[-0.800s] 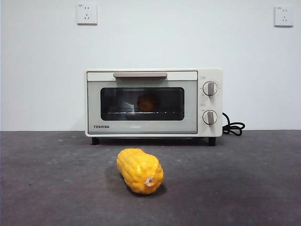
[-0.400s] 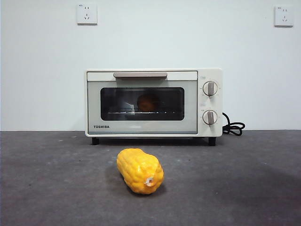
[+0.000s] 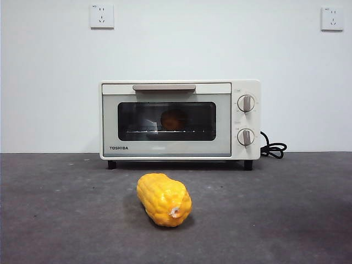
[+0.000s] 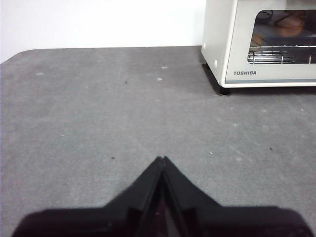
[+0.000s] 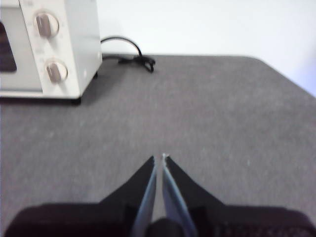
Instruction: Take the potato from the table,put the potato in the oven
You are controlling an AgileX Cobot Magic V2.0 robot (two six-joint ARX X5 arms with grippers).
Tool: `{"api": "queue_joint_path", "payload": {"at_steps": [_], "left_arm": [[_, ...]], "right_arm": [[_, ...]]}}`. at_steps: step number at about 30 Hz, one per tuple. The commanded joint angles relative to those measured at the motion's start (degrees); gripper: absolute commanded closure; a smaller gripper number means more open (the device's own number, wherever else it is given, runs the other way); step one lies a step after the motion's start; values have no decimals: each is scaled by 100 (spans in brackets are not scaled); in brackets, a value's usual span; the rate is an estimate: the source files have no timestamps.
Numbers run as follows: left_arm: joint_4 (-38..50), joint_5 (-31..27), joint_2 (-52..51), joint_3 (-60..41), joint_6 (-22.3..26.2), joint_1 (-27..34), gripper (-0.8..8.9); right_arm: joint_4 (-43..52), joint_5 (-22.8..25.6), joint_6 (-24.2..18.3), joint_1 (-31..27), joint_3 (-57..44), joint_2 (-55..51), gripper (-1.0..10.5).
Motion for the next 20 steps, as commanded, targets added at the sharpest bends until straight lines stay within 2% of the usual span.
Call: {"api": "queue_joint_path", "payload": {"at_steps": [1,20], "left_arm": [[37,-11,2,-52,-59,22,817],[39,-13,61,-52,-57,22,817]], "right_arm": [[-15,7,-59,0,-55,-42,914],[-127,7,205,2,-55,-42,914]]}}
